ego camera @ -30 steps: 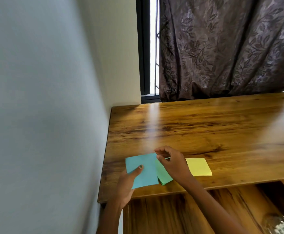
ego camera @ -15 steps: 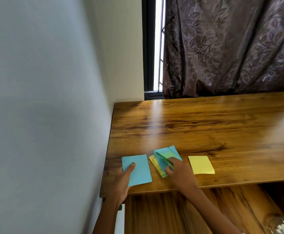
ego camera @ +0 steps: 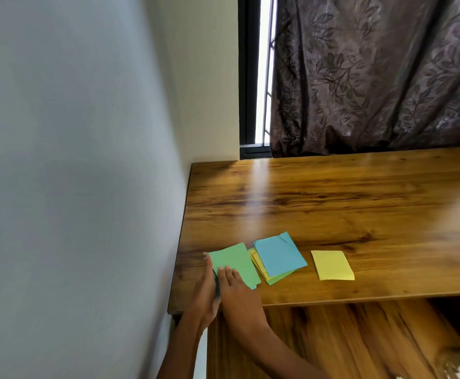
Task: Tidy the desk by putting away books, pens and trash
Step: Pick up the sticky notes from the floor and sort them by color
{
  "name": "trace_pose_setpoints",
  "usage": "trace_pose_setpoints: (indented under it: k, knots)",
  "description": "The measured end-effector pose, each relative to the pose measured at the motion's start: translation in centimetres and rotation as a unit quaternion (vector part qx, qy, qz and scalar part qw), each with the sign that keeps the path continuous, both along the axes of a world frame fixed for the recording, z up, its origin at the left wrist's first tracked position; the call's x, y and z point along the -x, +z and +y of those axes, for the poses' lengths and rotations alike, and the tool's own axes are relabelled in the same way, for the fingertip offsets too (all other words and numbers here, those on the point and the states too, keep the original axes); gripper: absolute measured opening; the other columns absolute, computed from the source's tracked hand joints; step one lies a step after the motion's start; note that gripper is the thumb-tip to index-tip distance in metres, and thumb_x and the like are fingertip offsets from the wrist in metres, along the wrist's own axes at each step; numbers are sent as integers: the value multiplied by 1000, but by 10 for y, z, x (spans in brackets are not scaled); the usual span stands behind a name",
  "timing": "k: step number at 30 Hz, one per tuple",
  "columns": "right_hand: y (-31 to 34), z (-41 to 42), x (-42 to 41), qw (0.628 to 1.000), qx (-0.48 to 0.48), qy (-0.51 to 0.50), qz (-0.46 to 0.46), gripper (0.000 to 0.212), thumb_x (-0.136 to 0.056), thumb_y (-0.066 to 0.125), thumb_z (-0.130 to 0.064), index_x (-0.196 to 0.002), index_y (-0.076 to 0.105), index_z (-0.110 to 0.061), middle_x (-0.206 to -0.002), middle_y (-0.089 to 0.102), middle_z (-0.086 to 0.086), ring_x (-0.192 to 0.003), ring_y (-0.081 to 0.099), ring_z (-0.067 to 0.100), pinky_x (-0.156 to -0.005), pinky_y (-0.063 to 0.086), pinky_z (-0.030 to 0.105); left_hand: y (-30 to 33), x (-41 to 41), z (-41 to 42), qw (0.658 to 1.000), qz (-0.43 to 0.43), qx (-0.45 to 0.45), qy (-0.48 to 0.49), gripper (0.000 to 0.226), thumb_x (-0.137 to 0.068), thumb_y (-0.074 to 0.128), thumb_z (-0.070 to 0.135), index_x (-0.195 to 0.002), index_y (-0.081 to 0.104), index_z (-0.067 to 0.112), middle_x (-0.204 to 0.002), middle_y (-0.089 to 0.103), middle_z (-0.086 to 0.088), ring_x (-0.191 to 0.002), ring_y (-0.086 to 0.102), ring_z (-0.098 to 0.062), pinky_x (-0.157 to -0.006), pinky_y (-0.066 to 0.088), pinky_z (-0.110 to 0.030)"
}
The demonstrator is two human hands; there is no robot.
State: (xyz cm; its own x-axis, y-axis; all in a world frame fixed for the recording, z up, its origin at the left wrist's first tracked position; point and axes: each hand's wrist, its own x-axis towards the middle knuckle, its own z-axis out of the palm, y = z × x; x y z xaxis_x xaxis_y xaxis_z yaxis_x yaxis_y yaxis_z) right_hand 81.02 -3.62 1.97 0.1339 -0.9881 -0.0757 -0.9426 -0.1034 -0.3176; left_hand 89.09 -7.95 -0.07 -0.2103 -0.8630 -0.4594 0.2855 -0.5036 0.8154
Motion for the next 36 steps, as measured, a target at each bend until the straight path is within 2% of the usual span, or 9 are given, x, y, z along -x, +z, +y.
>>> trace_pose_setpoints:
  k: [2,5,9,17,26,29,32,34,36]
  knots:
    - [-2,0,-2,1000,7,13,18,65,-97,43,-6,-149,6,-10,-158,10,11,-146,8,26,-116,21,39,-1,0,-2,1000,6,-16,-4,44,-96,31,51,-105,60,19,-105,69,-8,-96,68,-22,-78,56,-35]
    - [-1,0,3,997,27,23,-64,51,-98,42,-16,-146,25,-13,-154,27,8,-144,20,23,-114,26,34,-2,-1,-2,998,48,-12,31,26,-98,46,26,-114,57,8,-100,70,-12,-93,69,-24,-76,58,-36]
    - [11,-9,34,957,140,-122,-221,26,-95,47,-24,-115,62,-16,-119,62,0,-109,51,8,-87,36,13,-2,1,-4,992,81,-25,94,18,-96,48,11,-113,54,7,-99,66,-14,-88,63,-24,-75,51,-37]
    - [-11,-28,97,980,-12,-197,9,60,-95,41,-45,-144,24,-15,-152,26,5,-141,19,24,-113,26,37,-7,-1,-6,992,53,-49,104,7,-94,53,14,-100,57,17,-93,70,-9,-86,67,-20,-65,52,-32]
    - [10,-28,92,973,105,-201,40,51,-97,43,-12,-144,23,-10,-133,53,9,-108,61,20,-81,53,31,-6,-2,-5,993,60,-39,92,10,-94,54,14,-103,57,14,-90,72,-9,-81,70,-19,-62,58,-31]
    - [20,-16,75,973,177,-147,17,70,-79,70,-10,-140,35,-8,-138,50,11,-108,63,22,-76,57,30,-8,2,-5,995,50,-32,85,9,-93,55,15,-101,58,14,-86,73,-7,-79,70,-18,-59,57,-29]
    - [22,-5,44,977,202,-55,33,94,-33,96,-22,-119,62,-7,-115,68,10,-98,69,21,-66,58,28,-4,2,-4,992,73,-21,98,20,-95,50,16,-113,56,10,-96,69,-11,-87,66,-21,-64,55,-31]
    - [16,0,24,984,175,-14,42,94,-36,95,-24,-122,60,-7,-120,65,11,-109,64,21,-80,54,29,2,-2,-1,992,97,-19,82,31,-98,44,21,-124,53,7,-112,66,-16,-98,65,-24,-71,55,-33]
    - [1,0,9,990,130,42,38,84,-75,75,-12,-144,29,-7,-149,35,15,-138,33,25,-108,25,34,-16,13,4,984,130,-88,87,40,-101,36,26,-134,46,7,-135,52,-21,-120,55,-31,-85,55,-34]
